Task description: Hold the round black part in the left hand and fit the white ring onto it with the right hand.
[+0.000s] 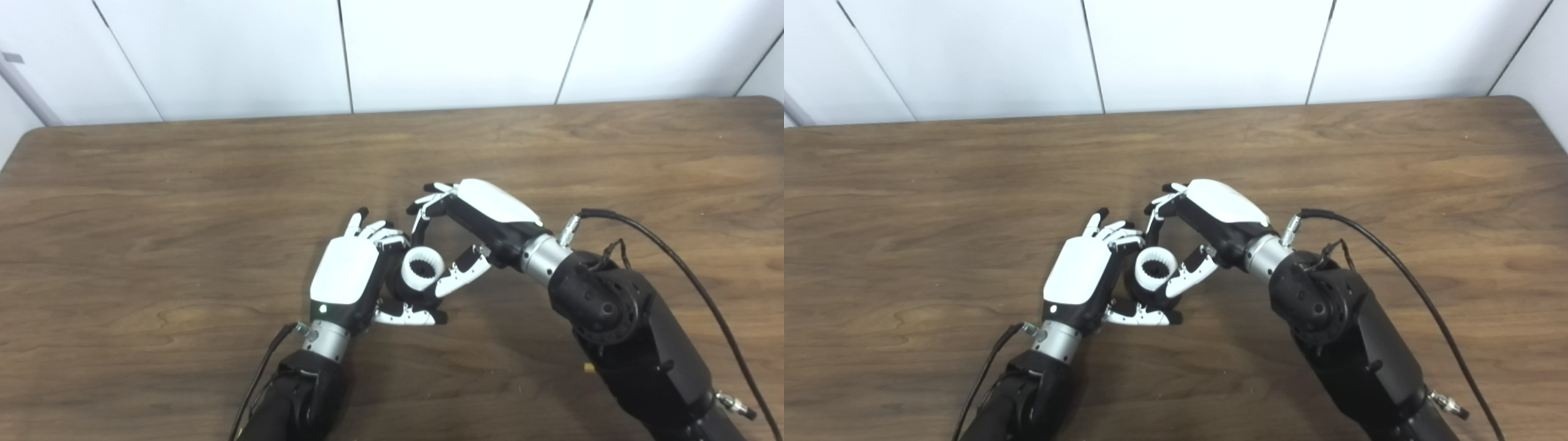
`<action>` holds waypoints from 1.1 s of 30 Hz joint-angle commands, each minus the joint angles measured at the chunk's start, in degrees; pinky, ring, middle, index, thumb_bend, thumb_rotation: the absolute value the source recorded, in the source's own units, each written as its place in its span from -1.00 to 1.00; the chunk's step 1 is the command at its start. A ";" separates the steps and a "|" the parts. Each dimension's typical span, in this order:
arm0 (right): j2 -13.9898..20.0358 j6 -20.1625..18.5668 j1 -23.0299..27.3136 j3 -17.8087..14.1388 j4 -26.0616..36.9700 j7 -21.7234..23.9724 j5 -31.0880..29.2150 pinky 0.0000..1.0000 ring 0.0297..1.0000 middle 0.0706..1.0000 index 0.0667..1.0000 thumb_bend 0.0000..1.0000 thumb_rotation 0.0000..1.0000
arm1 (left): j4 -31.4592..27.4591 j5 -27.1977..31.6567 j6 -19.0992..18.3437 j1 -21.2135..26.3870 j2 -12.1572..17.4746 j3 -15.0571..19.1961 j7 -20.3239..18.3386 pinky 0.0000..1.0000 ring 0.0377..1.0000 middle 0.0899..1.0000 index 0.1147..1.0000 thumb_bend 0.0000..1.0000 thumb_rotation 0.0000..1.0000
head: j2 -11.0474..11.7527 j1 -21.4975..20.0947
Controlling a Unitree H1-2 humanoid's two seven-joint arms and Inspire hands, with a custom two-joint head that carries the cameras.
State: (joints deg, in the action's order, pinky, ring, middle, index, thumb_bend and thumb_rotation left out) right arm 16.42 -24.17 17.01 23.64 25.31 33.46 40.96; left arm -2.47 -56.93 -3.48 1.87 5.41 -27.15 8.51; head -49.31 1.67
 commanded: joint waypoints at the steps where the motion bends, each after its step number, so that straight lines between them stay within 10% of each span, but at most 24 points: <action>1: -0.31 1.12 1.12 -0.14 0.41 -0.53 0.03 1.00 0.94 0.63 -0.11 0.05 -0.74 | 1.73 -0.56 0.04 -1.28 -0.39 -0.85 0.84 1.00 0.69 0.43 -0.17 0.05 -0.89 | -0.07 0.11; 33: -0.17 4.06 0.64 -0.15 -2.48 -3.31 -0.45 0.82 0.91 0.62 -0.10 0.05 -0.72 | 1.37 -0.72 -0.49 -1.14 -0.58 -1.12 0.75 1.00 0.69 0.43 -0.17 0.05 -0.89 | 0.18 -0.39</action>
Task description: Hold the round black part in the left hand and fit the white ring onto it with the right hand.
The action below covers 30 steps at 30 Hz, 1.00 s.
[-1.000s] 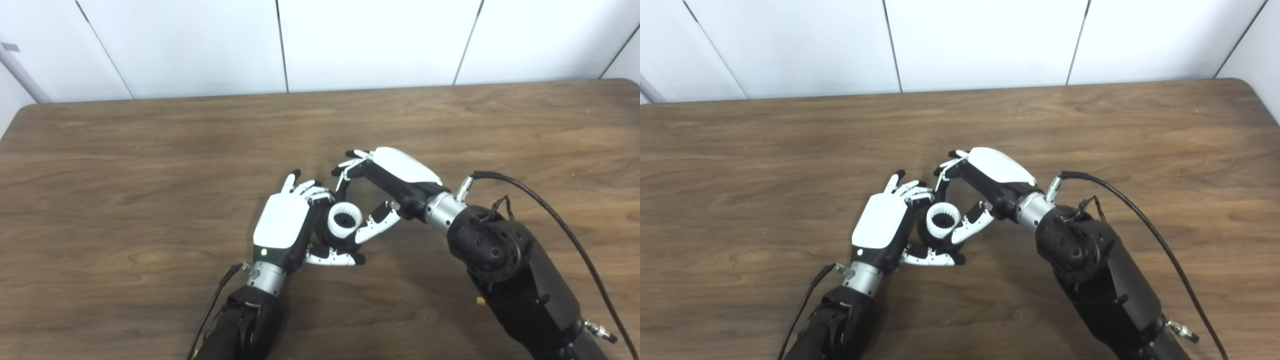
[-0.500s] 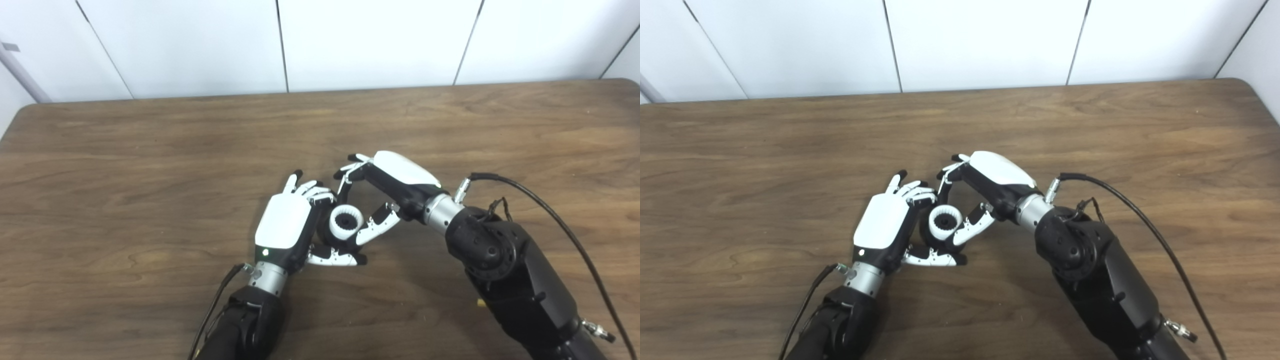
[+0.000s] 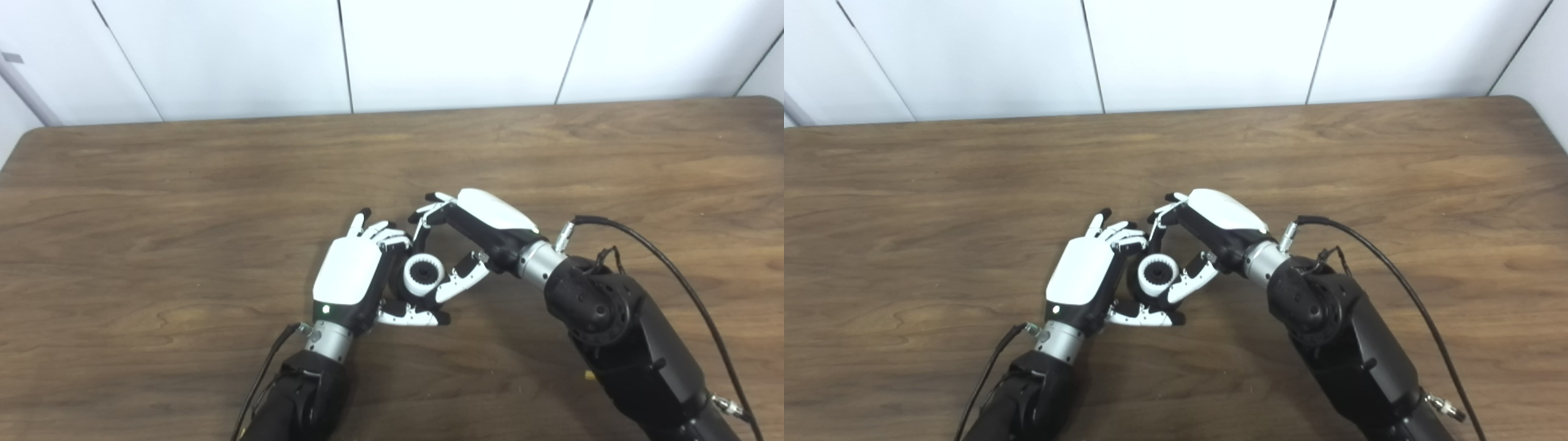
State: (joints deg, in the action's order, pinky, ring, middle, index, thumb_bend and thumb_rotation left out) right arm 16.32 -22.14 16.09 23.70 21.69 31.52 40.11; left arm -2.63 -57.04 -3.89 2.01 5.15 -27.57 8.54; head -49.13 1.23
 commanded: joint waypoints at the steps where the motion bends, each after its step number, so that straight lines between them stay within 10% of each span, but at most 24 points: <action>1: -0.01 1.94 1.64 -0.09 1.28 -1.18 0.70 0.82 0.91 0.63 -0.09 0.05 -0.72 | 1.58 -0.65 -0.13 -1.24 -0.32 -0.73 0.66 1.00 0.70 0.43 -0.17 0.05 -0.89 | 0.02 0.03; 3: 0.05 1.59 1.83 0.00 1.60 -0.73 1.15 0.83 0.91 0.64 -0.09 0.05 -0.71 | 1.69 -0.77 -0.20 -1.18 -0.35 -0.76 0.70 1.00 0.70 0.43 -0.17 0.05 -0.89 | 0.15 -0.03; 5: 0.12 1.39 2.02 -0.01 1.85 -0.37 1.33 0.83 0.92 0.65 0.12 0.70 -0.59 | 1.72 -0.90 -0.31 -1.14 -0.36 -0.79 0.68 1.00 0.70 0.43 -0.17 0.05 -0.89 | 0.15 -0.03; 8: 0.17 1.27 2.17 -0.11 2.03 -0.17 1.48 0.84 0.92 0.67 0.19 0.94 -0.56 | 1.68 -0.85 -0.41 -1.16 -0.45 -0.73 0.52 1.00 0.70 0.43 -0.17 0.05 -0.89 | 0.17 -0.03; 30: 4.67 1.93 1.39 -4.66 5.33 -0.29 1.48 0.79 0.85 0.65 0.10 1.00 -0.64 | 1.84 -0.85 0.14 -1.24 -0.11 -0.24 1.14 1.00 0.67 0.42 -0.17 0.05 -0.88 | 0.08 -1.43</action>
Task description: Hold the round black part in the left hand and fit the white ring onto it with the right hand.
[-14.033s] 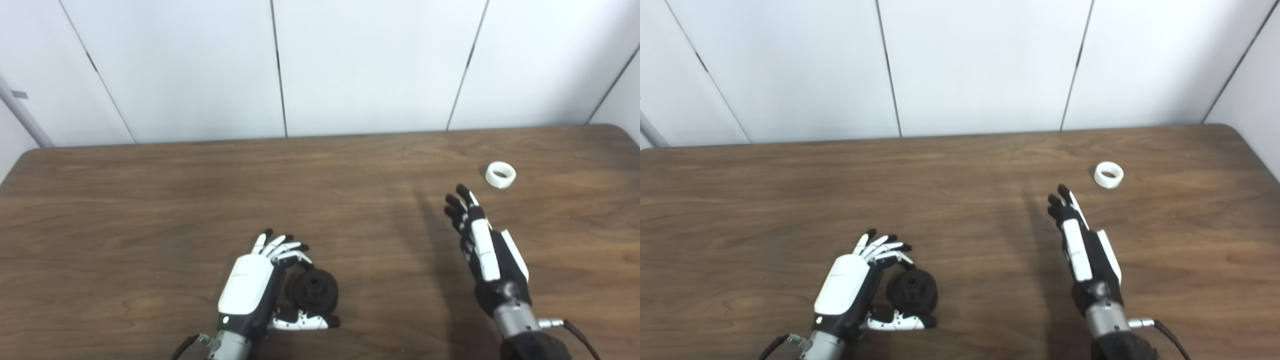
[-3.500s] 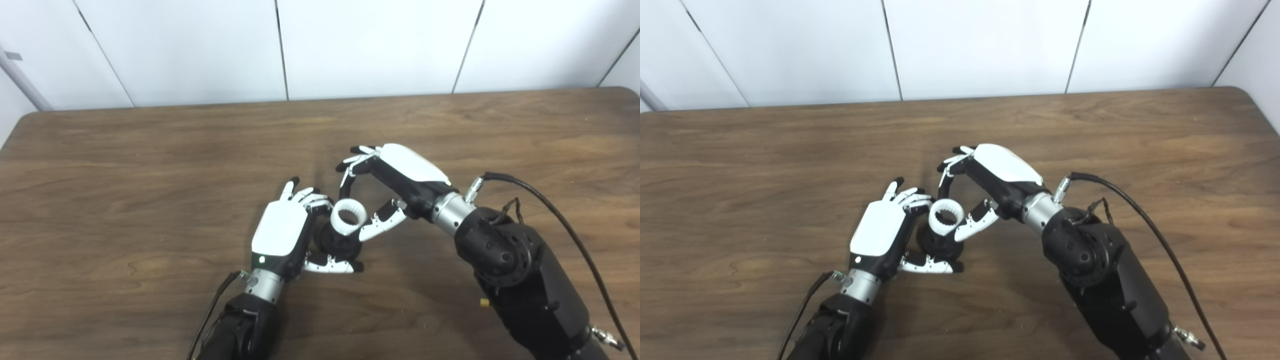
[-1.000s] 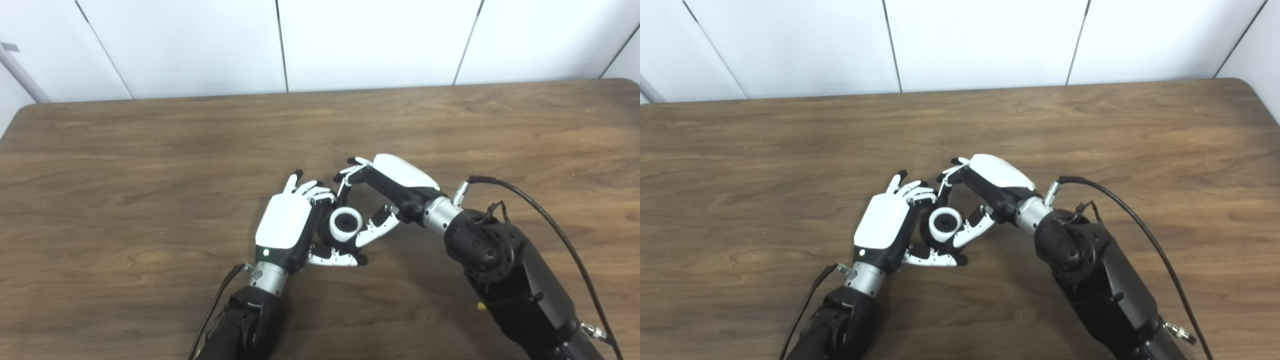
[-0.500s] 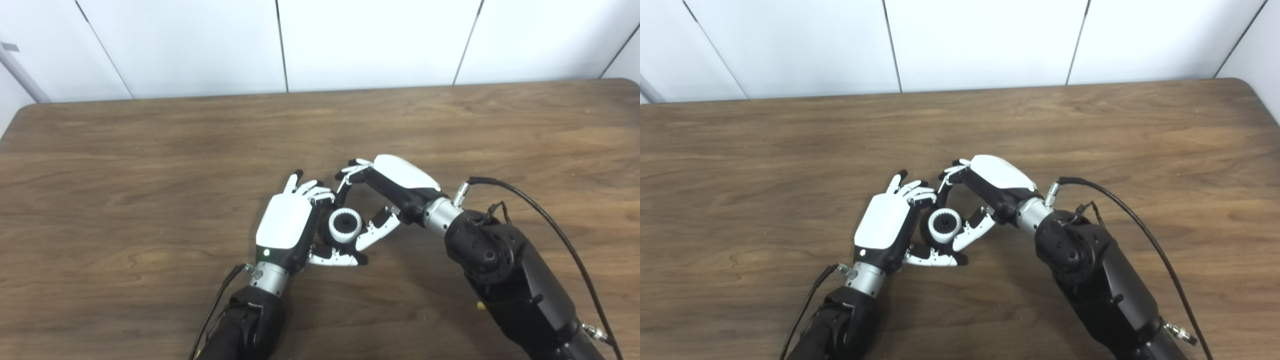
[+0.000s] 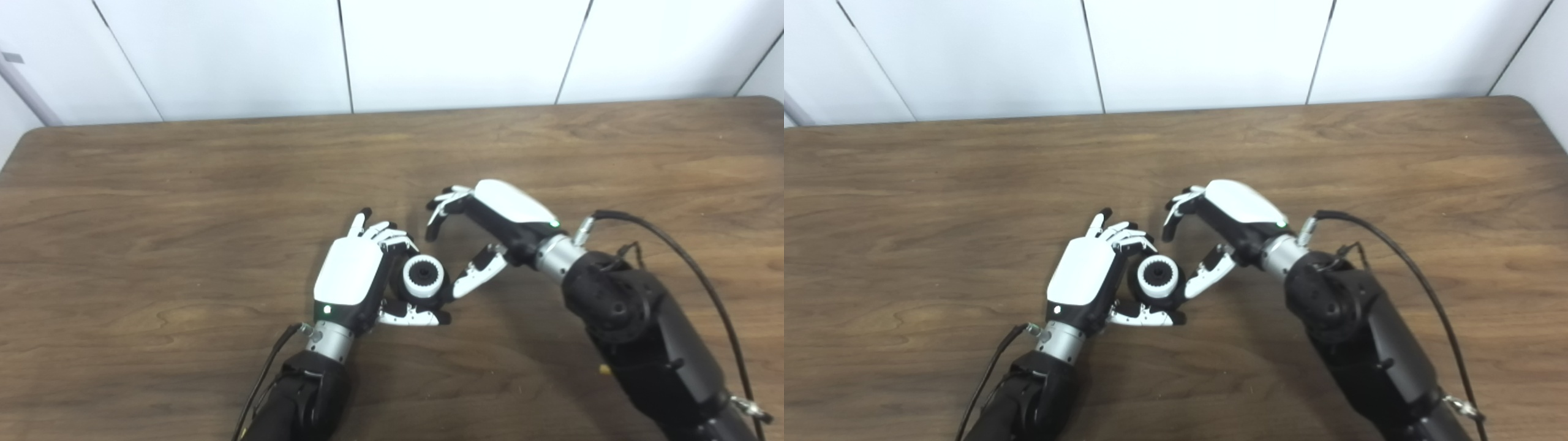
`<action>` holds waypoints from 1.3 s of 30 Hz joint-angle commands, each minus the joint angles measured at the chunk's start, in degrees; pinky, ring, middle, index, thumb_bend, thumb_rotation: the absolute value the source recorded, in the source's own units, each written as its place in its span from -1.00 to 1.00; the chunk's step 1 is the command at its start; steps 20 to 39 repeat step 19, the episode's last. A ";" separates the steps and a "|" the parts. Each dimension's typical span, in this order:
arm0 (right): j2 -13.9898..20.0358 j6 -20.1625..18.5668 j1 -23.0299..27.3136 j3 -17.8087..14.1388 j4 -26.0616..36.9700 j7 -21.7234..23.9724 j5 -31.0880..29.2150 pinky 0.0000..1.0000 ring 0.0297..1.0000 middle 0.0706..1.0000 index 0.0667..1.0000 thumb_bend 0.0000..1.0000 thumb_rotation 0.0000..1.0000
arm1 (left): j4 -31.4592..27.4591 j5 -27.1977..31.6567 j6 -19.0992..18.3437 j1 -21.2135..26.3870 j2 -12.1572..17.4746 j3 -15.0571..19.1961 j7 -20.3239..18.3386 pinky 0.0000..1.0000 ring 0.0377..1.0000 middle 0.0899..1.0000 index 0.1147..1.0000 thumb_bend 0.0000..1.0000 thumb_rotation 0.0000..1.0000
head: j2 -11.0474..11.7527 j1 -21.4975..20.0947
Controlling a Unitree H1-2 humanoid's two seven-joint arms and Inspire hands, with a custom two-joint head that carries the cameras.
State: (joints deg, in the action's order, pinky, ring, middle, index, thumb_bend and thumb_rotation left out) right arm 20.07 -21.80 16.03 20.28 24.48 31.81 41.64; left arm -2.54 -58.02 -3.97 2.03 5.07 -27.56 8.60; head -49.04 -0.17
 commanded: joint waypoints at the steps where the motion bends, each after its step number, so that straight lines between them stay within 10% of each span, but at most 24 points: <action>1: 1.23 1.53 1.37 -1.56 2.78 -0.54 -0.15 0.79 0.85 0.65 0.10 1.00 -0.64 | 1.79 0.25 0.32 -1.26 0.03 -0.20 1.07 1.00 0.67 0.42 -0.17 0.05 -0.88 | 0.04 -0.10; 16: 4.37 -1.65 0.04 -8.14 6.26 0.95 -2.38 0.62 0.86 0.65 0.18 1.00 -0.62 | 1.68 1.46 0.27 -1.64 0.86 1.15 0.39 1.00 0.69 0.43 -0.16 0.05 -0.88 | 1.17 -1.33; 39: 4.16 -2.11 -0.10 -8.54 6.34 1.16 -2.44 0.62 0.86 0.65 0.19 1.00 -0.61 | 1.41 1.35 -0.30 -1.64 1.07 1.23 -0.23 1.00 0.69 0.44 -0.15 0.05 -0.87 | 1.34 -1.16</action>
